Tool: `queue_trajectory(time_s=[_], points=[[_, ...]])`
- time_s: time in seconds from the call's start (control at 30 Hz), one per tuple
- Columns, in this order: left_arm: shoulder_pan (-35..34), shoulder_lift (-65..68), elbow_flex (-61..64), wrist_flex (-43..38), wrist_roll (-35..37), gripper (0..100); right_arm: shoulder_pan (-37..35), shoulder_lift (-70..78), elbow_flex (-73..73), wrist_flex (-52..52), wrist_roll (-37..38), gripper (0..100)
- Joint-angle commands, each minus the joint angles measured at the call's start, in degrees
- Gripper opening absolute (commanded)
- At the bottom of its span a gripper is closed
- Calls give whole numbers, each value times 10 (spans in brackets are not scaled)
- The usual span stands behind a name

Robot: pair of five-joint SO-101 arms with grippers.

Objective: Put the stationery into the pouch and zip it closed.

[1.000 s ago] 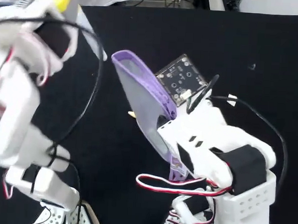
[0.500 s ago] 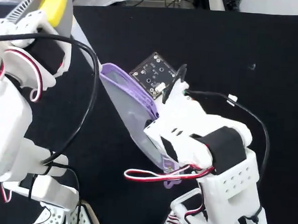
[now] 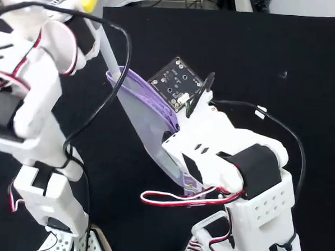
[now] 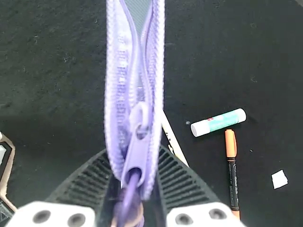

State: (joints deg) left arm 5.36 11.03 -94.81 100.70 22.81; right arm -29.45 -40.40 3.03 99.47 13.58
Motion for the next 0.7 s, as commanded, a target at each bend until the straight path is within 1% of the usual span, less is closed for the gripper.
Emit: queue_trajectory(time_s=[0.0,0.47,0.57,0.67], points=[[-7,16,-5,1,-5,29,-7,1,-33,14,-4,11],[0,66,-4,3,-5,29,-5,1,-37,13,-4,11],[15,73,-4,3,-7,29,-4,1,-54,13,-4,11],[32,75,-4,3,-33,29,-4,5,-65,13,-4,11]])
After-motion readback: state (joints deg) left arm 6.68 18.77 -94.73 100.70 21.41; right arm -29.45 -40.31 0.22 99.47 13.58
